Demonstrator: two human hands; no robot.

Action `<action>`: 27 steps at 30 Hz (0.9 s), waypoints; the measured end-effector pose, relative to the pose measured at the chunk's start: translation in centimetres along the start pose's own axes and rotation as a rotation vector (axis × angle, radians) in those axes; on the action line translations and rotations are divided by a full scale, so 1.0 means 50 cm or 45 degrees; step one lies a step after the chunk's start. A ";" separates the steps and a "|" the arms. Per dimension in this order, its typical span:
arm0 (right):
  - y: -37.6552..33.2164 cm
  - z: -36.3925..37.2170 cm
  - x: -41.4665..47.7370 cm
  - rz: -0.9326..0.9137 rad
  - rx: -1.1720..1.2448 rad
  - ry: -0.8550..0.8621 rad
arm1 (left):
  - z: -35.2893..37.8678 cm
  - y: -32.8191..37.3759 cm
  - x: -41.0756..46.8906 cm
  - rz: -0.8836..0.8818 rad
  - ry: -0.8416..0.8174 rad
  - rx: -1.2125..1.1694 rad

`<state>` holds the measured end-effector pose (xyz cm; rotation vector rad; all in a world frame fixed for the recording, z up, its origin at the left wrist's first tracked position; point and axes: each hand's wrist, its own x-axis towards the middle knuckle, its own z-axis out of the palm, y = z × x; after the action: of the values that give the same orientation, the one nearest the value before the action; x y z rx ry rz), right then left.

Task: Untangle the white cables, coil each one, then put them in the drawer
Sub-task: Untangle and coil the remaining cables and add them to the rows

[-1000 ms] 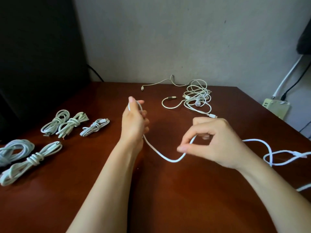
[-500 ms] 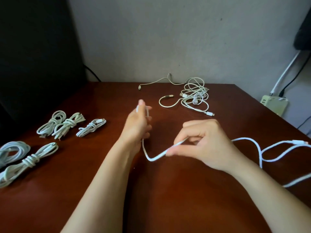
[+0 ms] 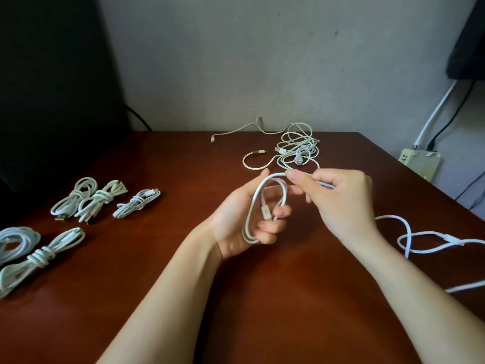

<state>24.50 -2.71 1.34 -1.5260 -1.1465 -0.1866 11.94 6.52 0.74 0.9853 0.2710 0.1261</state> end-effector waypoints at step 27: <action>0.007 -0.004 -0.009 -0.467 -0.388 -0.333 | -0.001 0.004 -0.005 -0.021 0.131 0.452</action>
<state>24.63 -3.06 0.88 -1.6245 -1.6654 -0.4358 11.69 6.62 0.94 1.3305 0.4045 0.1160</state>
